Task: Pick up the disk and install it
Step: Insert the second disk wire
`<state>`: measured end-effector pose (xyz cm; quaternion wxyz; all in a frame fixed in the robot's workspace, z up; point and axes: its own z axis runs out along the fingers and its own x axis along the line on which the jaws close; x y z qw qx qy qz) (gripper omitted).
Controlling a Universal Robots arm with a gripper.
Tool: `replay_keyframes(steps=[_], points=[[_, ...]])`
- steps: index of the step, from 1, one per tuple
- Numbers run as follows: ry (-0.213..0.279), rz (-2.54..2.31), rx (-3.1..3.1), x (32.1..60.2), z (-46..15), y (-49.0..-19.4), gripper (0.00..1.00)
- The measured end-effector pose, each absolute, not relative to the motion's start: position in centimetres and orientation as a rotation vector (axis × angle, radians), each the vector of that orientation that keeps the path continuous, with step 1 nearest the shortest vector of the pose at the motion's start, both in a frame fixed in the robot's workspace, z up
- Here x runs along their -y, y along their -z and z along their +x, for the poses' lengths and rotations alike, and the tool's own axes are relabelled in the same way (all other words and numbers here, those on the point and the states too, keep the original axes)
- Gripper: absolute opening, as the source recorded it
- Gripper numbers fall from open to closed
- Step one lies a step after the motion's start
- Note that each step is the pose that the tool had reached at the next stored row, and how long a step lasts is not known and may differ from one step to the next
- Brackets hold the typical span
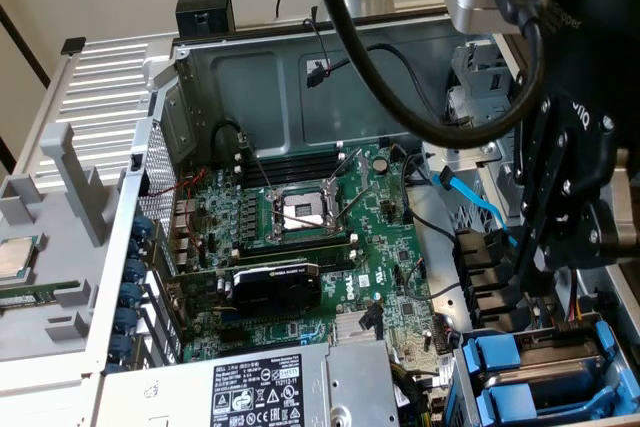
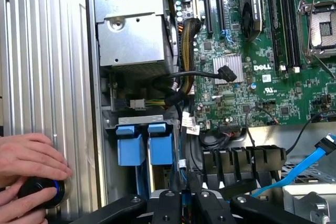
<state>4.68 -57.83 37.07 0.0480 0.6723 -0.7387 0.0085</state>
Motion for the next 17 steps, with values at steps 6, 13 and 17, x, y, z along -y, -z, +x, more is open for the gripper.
replay_keyframes(steps=[6, 13, 17], points=[[-0.02, 2.052, 2.254, 58.7, 4.7, -37.1, 0.16], [0.001, 2.062, 2.263, 59.6, 4.7, -36.7, 0.16], [0.006, 2.066, 2.263, 59.6, 4.7, -36.5, 0.16]])
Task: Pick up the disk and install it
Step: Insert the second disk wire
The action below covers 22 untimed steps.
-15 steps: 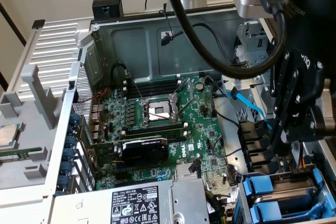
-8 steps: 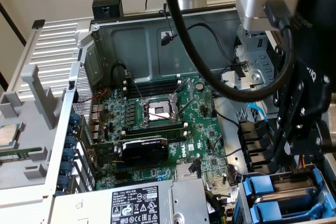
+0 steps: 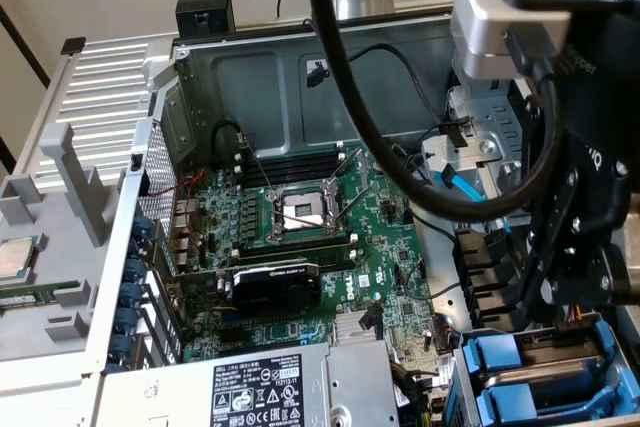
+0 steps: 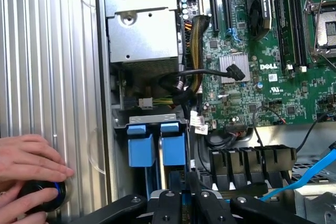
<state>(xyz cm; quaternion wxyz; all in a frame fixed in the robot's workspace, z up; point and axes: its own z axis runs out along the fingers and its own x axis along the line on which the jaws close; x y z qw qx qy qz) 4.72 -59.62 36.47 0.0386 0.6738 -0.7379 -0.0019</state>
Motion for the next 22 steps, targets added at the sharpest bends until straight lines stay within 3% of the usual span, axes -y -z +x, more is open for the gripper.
replay_keyframes(steps=[22], points=[[0.033, 2.165, 2.217, 60.43, 4.91, -35.69, 0.16]])
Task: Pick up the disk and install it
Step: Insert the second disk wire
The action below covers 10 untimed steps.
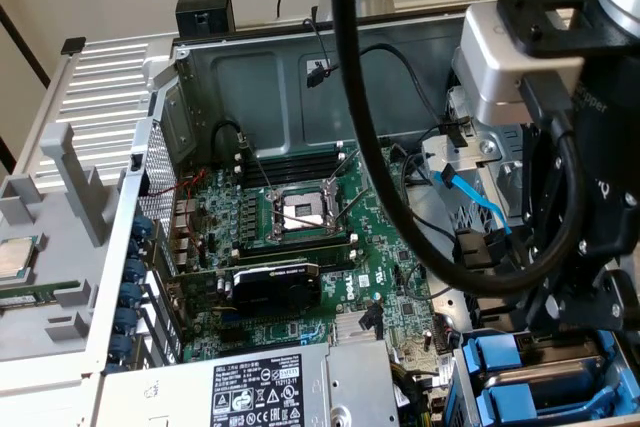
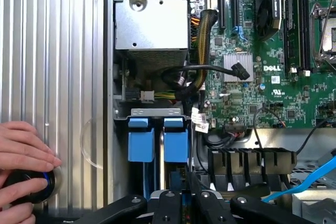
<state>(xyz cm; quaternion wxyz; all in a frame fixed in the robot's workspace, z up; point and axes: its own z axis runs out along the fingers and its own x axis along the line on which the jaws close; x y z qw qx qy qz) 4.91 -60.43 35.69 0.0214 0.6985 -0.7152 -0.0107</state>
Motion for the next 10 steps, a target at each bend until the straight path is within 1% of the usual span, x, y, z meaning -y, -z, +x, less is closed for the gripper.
replay_keyframes(steps=[10], points=[[0.033, 2.165, 2.217, 60.63, 4.91, -35.5, 0.16]])
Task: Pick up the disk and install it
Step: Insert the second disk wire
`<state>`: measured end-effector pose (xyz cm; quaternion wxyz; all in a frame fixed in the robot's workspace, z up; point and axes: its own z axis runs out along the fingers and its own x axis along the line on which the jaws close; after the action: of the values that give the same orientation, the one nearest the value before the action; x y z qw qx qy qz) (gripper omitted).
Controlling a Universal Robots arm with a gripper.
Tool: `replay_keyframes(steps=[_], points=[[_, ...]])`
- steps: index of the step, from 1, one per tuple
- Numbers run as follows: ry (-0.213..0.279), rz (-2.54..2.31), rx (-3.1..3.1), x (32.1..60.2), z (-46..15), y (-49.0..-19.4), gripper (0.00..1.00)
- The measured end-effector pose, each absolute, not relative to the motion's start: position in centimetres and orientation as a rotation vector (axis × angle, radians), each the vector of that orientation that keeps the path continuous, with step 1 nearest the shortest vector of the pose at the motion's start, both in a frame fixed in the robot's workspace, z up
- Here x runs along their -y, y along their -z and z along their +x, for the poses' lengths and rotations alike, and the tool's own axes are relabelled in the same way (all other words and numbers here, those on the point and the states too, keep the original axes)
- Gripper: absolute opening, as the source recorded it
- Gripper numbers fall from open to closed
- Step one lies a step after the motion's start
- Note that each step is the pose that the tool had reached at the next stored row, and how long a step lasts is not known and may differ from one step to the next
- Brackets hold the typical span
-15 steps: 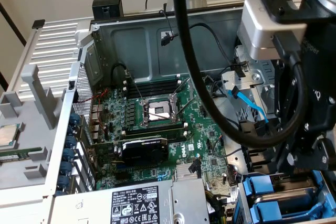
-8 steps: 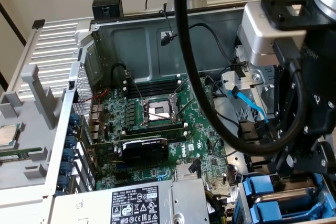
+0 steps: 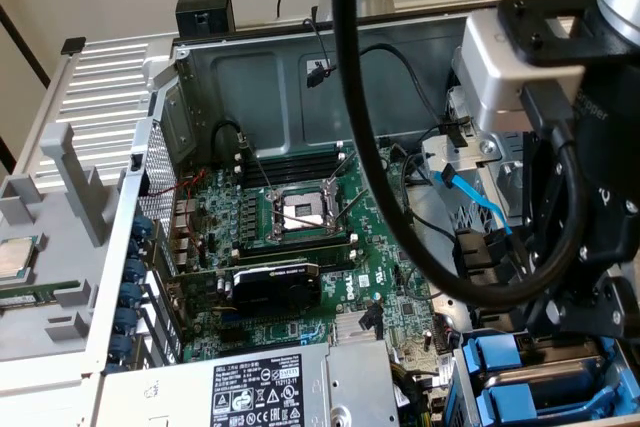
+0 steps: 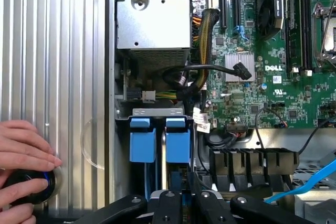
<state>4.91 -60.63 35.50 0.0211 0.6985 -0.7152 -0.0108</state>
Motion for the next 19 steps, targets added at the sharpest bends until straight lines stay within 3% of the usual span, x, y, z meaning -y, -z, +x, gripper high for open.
replay_keyframes(steps=[19], points=[[0.034, 2.167, 2.216, 60.42, 5.19, -35.34, 0.16]])
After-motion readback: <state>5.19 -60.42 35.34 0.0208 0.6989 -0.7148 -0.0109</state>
